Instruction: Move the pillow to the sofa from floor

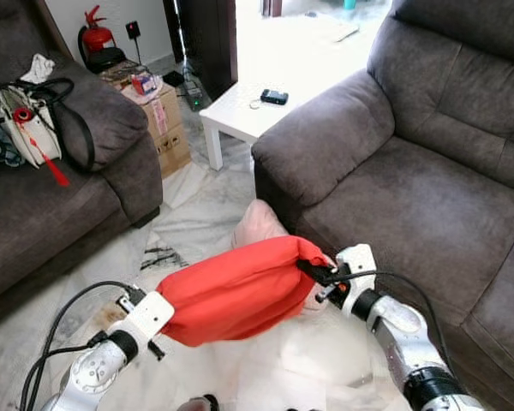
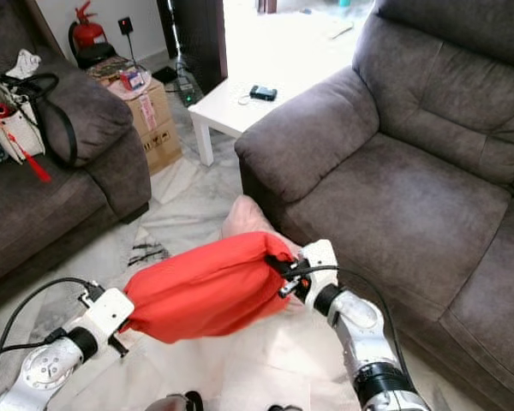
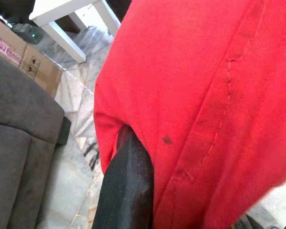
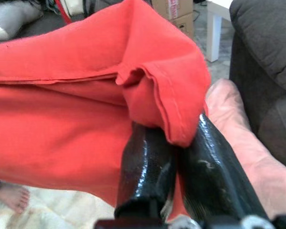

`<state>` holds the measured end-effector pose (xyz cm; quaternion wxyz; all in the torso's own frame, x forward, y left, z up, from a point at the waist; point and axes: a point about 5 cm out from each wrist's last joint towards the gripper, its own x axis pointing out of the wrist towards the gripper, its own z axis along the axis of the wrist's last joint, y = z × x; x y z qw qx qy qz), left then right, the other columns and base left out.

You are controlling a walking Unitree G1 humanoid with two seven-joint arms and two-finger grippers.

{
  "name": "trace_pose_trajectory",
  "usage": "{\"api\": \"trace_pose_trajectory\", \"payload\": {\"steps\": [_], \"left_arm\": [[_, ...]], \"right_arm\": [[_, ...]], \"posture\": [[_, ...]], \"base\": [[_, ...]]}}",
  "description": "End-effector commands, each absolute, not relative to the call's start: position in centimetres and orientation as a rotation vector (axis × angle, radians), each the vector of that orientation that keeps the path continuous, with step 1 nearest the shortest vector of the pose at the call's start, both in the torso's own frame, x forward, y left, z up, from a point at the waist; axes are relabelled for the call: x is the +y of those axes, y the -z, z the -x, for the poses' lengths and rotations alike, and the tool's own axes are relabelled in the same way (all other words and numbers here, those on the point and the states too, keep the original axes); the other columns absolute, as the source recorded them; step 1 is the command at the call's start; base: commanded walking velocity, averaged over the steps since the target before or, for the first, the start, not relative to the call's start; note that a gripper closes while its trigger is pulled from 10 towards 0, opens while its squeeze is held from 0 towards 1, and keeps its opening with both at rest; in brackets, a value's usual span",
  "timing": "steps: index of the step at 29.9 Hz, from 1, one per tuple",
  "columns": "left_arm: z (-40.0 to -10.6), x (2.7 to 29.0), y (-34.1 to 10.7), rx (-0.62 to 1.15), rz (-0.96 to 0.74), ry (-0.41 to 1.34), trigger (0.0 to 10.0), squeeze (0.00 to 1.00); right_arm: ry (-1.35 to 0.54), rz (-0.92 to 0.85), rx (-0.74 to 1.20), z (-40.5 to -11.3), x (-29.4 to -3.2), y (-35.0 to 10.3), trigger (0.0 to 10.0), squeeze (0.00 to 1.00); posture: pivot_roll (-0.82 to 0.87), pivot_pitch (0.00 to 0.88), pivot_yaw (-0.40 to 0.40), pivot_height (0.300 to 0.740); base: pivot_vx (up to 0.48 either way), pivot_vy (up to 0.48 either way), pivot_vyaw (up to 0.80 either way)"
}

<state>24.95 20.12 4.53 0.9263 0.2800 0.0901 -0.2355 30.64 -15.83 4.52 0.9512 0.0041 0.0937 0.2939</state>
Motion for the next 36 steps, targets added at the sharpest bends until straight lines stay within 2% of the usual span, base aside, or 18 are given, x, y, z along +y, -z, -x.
{"api": "trace_pose_trajectory", "payload": {"steps": [1, 7, 17, 23, 30, 36], "left_arm": [[-25.5, 20.4, -5.9, 0.128, -0.55, 0.452, 10.0, 0.0], [-26.9, 20.6, -7.6, 0.013, -0.463, 0.256, 10.0, 0.0], [-28.2, 21.1, -9.0, -0.071, -0.354, 0.039, 10.0, 0.0], [-28.7, 20.9, -9.0, -0.087, -0.362, 0.014, 10.0, 0.0], [-28.7, 19.3, -7.6, -0.038, -0.37, 0.125, 10.0, 0.0], [-29.3, 18.7, -7.9, -0.056, -0.369, 0.136, 10.0, 0.0]], "right_arm": [[-0.541, -0.003, 0.159, -30.9, -16.6, -4.9, 10.0, 0.0], [-0.446, -0.042, 0.174, -30.6, -17.0, -4.0, 10.0, 0.0], [-0.306, -0.099, 0.153, -30.9, -17.4, -3.8, 10.0, 0.0], [-0.319, -0.113, 0.126, -31.1, -16.8, -4.1, 10.0, 0.0], [-0.411, -0.154, 0.07, -31.1, -15.3, -4.7, 10.0, 0.0], [-0.5, -0.117, 0.073, -30.6, -14.0, -4.5, 10.0, 0.0]], "posture": [[0.17, 0.153, -0.018, 0.74], [0.17, 0.138, -0.02, 0.74], [0.17, 0.122, -0.027, 0.74], [0.17, 0.131, -0.029, 0.74], [0.16, 0.15, -0.032, 0.74], [0.16, 0.156, -0.033, 0.74]], "base": [[0.0, 0.0, 0.0], [0.0, 0.0, 0.0], [0.0, 0.0, 0.0], [0.0, 0.0, 0.0], [0.0, 0.0, 0.0], [0.0, 0.0, 0.0]]}}
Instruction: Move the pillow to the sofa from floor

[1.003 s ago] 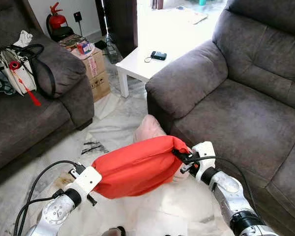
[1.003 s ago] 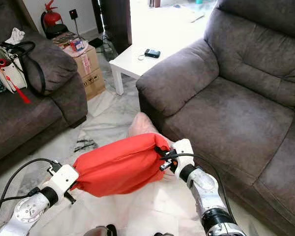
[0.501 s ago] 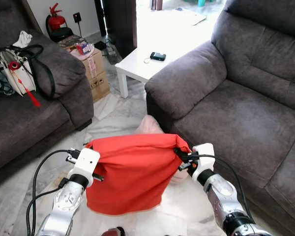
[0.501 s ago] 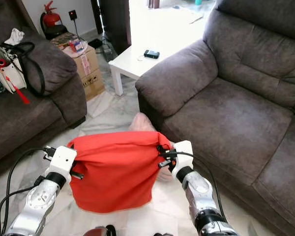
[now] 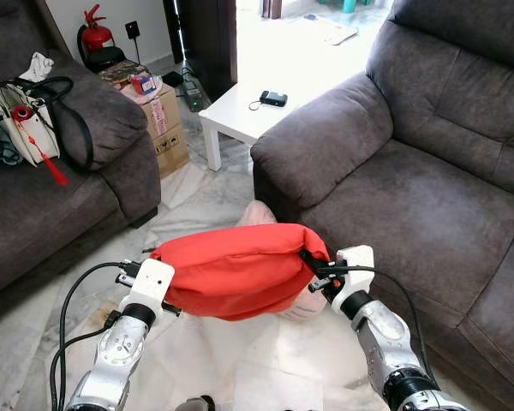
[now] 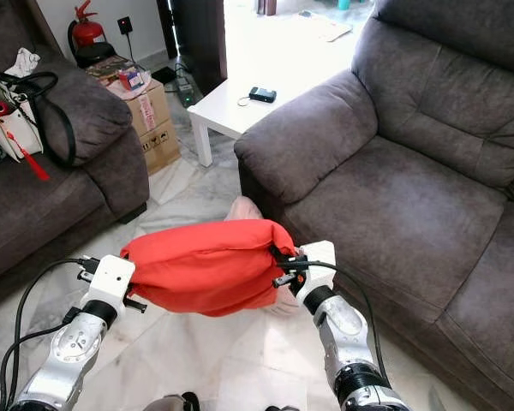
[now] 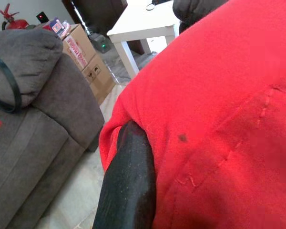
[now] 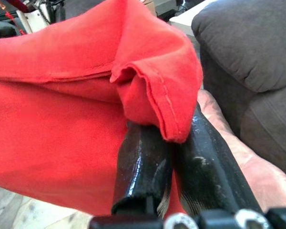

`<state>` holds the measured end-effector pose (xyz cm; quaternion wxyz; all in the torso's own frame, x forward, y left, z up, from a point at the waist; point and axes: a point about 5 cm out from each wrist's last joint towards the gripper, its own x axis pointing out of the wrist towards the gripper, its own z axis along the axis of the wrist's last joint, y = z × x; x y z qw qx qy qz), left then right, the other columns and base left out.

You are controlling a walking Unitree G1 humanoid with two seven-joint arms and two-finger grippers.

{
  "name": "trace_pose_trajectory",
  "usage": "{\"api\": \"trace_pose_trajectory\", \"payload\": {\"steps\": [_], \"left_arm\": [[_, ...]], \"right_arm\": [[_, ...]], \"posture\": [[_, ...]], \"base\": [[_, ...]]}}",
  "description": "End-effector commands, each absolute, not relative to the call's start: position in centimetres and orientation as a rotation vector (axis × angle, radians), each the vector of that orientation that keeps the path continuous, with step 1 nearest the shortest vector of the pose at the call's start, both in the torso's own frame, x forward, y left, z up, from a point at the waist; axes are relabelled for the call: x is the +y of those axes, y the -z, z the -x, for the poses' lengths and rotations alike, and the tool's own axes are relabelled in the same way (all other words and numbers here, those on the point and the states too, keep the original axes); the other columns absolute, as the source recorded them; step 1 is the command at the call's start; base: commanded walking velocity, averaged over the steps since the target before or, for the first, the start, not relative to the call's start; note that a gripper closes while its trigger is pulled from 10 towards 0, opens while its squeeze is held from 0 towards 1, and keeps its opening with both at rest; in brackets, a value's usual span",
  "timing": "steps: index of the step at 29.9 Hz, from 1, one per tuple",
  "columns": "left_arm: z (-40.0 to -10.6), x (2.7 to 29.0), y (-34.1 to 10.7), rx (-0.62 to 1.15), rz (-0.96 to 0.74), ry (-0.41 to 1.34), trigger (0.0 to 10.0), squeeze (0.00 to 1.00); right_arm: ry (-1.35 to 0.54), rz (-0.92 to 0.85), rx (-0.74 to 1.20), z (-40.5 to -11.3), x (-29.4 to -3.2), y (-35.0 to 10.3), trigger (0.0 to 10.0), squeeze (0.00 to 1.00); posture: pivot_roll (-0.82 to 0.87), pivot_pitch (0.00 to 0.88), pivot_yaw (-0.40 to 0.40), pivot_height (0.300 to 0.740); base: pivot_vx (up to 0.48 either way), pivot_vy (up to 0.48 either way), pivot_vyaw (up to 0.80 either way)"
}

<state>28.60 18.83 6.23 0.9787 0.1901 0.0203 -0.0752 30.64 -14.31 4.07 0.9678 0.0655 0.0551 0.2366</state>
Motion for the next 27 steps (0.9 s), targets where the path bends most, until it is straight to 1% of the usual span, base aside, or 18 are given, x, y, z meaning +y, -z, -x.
{"api": "trace_pose_trajectory", "payload": {"steps": [1, 3, 6, 10, 13, 19, 27], "left_arm": [[-29.3, 18.7, -7.9, -0.056, -0.369, 0.136, 10.0, 0.0], [-29.6, 18.3, -8.3, -0.077, -0.363, 0.139, 10.0, 0.0], [-29.7, 18.0, -8.6, -0.092, -0.365, 0.149, 10.0, 0.0], [-29.8, 17.7, -8.9, -0.106, -0.357, 0.157, 10.0, 0.0], [-29.8, 17.8, -8.7, -0.101, -0.337, 0.139, 10.0, 0.0], [-29.9, 17.8, -8.7, -0.1, -0.33, 0.129, 10.0, 0.0], [-29.9, 17.9, -8.7, -0.098, -0.332, 0.128, 10.0, 0.0]], "right_arm": [[-0.5, -0.117, 0.073, -30.6, -14.0, -4.5, 10.0, 0.0], [-0.513, -0.103, 0.069, -30.5, -13.5, -4.4, 10.0, 0.0], [-0.491, -0.107, 0.056, -30.5, -13.7, -4.5, 10.0, 0.0], [-0.373, -0.06, 0.055, -30.8, -14.8, -4.6, 10.0, 0.0], [-0.334, -0.067, 0.053, -30.8, -15.1, -4.5, 10.0, 0.0], [-0.325, -0.066, 0.074, -30.8, -15.1, -4.2, 10.0, 0.0], [-0.305, -0.057, 0.083, -30.8, -15.3, -4.1, 10.0, 0.0]], "posture": [[0.16, 0.156, -0.033, 0.74], [0.16, 0.159, -0.034, 0.74], [0.16, 0.161, -0.034, 0.74], [0.16, 0.162, -0.031, 0.74], [0.16, 0.16, -0.031, 0.74], [0.16, 0.158, -0.029, 0.74], [0.15, 0.153, -0.028, 0.74]], "base": [[0.0, 0.0, 0.0], [0.0, 0.0, 0.0], [0.0, 0.0, 0.0], [0.0, 0.0, 0.0], [0.0, 0.0, 0.0], [0.0, 0.0, 0.0], [0.0, 0.0, -0.8]]}}
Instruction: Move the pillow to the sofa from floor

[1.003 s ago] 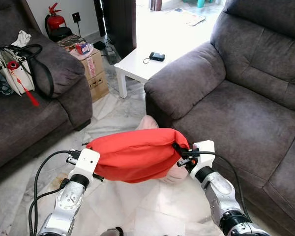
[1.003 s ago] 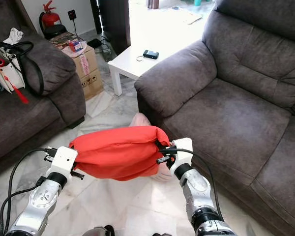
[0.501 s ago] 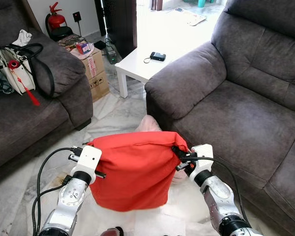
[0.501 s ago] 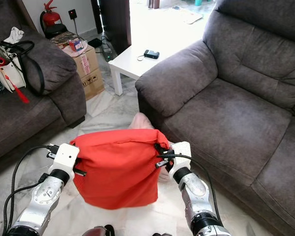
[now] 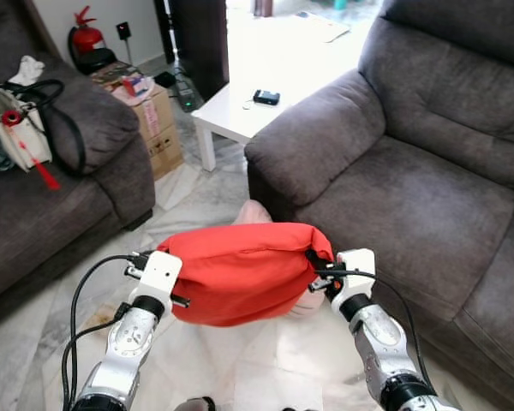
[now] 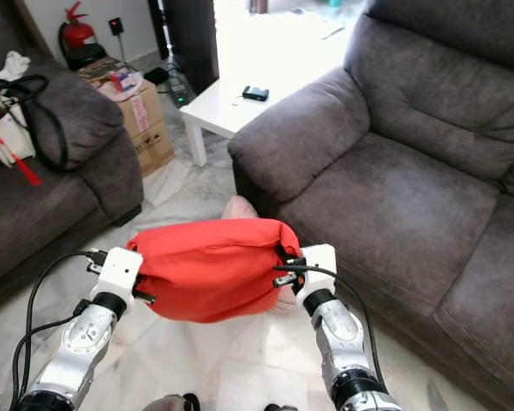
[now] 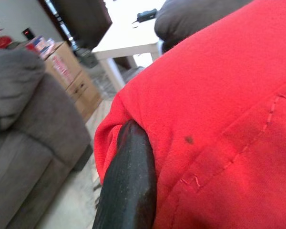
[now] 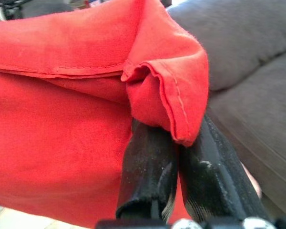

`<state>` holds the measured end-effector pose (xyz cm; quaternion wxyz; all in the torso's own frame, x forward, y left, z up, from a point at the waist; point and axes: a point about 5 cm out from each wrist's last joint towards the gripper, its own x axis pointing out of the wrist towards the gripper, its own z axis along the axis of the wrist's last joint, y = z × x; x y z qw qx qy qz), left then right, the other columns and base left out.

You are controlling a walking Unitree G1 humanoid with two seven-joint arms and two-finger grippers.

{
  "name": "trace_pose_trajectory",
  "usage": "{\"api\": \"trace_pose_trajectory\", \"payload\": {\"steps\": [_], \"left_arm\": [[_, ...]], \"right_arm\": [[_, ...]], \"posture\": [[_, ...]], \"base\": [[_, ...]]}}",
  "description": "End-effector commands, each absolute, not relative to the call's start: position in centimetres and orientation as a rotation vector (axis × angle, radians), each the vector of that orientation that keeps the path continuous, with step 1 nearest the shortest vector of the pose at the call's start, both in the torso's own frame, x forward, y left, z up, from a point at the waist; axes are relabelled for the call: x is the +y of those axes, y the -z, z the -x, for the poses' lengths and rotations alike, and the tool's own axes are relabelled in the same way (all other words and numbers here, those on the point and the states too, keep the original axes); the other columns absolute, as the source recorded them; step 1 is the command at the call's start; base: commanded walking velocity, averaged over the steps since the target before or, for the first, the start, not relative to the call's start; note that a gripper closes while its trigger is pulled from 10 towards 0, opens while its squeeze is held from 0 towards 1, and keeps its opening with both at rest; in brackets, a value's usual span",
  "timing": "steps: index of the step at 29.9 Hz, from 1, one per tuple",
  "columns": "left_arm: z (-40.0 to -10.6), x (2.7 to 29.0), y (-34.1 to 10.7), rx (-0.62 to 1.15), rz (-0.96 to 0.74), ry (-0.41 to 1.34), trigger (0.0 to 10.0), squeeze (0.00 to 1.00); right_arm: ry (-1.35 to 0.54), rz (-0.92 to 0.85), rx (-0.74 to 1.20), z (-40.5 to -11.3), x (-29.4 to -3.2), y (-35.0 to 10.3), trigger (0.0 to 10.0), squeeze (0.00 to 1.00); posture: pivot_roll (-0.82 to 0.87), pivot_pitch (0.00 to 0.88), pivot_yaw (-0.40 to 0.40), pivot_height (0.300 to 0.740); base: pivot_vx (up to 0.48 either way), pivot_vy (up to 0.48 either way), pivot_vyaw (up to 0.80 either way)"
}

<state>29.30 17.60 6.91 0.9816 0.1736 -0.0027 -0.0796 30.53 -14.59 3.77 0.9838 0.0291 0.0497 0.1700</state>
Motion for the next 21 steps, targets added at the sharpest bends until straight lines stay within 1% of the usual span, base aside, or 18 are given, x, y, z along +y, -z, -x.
{"api": "trace_pose_trajectory", "payload": {"steps": [1, 12, 16, 21], "left_arm": [[-29.95, 17.92, -8.63, -0.096, -0.331, 0.128, 10.0, 0.0], [-30.09, 18.15, -8.39, -0.084, -0.321, 0.114, 10.0, 0.0], [-30.09, 18.58, -8.27, -0.083, -0.309, 0.08, 10.0, 0.0], [-30.18, 18.66, -8.31, -0.084, -0.327, 0.093, 10.0, 0.0]], "right_arm": [[-0.303, -0.055, 0.083, -30.83, -15.31, -4.15, 10.0, 0.0], [-0.287, -0.047, 0.089, -30.95, -15.72, -4.18, 10.0, 0.0], [-0.259, -0.046, 0.081, -31.09, -15.94, -4.33, 10.0, 0.0], [-0.26, -0.048, 0.077, -30.99, -15.59, -4.24, 10.0, 0.0]], "posture": [[0.15, 0.153, -0.028, 0.74], [0.15, 0.132, -0.031, 0.74], [0.15, 0.098, -0.025, 0.74], [0.15, 0.081, -0.015, 0.74]], "base": [[0.0, 0.0, -0.8], [0.0, 0.0, -0.8], [0.0, 0.0, -0.8], [0.0, 0.0, -0.8]]}}
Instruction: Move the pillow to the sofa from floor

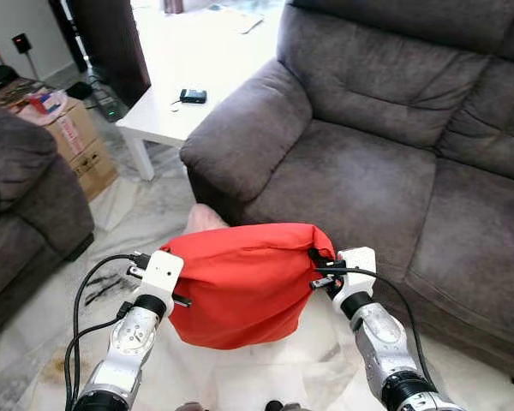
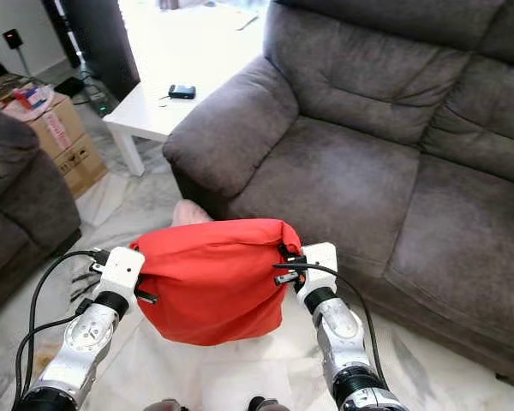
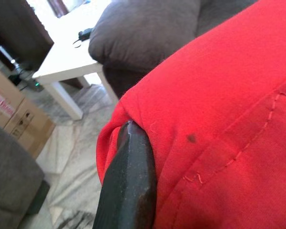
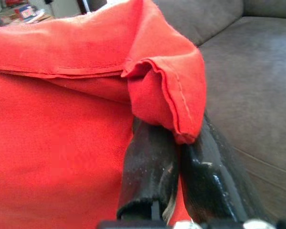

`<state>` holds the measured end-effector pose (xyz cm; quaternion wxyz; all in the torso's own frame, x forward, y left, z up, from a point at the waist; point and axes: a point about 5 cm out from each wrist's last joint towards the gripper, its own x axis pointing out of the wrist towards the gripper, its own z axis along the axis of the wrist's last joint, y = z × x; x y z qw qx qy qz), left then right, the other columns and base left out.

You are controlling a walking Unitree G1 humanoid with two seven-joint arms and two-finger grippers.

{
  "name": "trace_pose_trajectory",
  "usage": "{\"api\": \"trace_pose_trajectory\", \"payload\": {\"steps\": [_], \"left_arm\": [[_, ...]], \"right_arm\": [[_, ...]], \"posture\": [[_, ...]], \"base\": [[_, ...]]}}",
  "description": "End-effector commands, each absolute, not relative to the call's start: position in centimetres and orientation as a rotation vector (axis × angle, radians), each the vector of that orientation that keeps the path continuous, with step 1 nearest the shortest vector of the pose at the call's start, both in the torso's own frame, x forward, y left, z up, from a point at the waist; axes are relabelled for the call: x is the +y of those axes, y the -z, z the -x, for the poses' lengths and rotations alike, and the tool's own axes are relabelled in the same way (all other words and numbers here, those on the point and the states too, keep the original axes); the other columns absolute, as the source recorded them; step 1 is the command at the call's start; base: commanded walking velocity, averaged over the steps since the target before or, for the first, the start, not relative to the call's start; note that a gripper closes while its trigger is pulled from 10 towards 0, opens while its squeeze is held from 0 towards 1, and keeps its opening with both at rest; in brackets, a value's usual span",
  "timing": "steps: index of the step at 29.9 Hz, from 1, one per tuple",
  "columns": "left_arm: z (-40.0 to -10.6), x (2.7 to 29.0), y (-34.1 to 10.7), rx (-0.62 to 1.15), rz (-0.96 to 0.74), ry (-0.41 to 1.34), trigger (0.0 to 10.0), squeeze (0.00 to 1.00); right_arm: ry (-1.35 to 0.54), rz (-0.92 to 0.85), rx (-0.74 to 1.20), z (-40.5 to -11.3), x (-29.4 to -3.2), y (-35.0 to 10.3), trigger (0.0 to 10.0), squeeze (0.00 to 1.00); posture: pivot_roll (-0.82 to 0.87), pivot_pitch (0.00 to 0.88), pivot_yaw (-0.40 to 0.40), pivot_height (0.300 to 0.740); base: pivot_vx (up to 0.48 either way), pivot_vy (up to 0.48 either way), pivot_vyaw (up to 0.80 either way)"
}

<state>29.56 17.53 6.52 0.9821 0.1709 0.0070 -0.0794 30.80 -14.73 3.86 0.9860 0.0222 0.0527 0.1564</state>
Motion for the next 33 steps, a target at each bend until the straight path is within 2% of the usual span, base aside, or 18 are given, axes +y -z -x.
{"api": "trace_pose_trajectory", "payload": {"steps": [1, 17, 23, 33], "left_arm": [[-30.2, 18.7, -8.3, -0.084, -0.327, 0.093, 10.0, 0.0], [-31.4, 19.2, -8.3, -0.05, -0.378, 0.106, 10.0, 0.0], [-32.4, 18.9, -8.8, -0.056, -0.375, 0.106, 10.0, 0.0], [-32.9, 18.4, -8.7, -0.051, -0.368, 0.114, 10.0, 0.0]], "right_arm": [[-0.259, -0.05, 0.078, -30.9, -15.5, -4.2, 10.0, 0.0], [-0.2, -0.058, 0.078, -30.5, -16.3, -3.8, 10.0, 0.0], [-0.156, -0.054, 0.059, -30.6, -17.3, -4.1, 10.0, 0.0], [-0.092, -0.024, 0.021, -30.8, -19.6, -5.0, 10.0, 0.0]], "posture": [[0.15, 0.075, -0.01, 0.74], [0.11, 0.0, 0.039, 0.74], [0.09, 0.034, 0.055, 0.74], [0.03, 0.068, 0.076, 0.74]], "base": [[0.0, 0.0, -0.8], [0.0, 0.0, -0.8], [0.0, -0.198, -0.8], [0.0, 0.0, -0.8]]}}
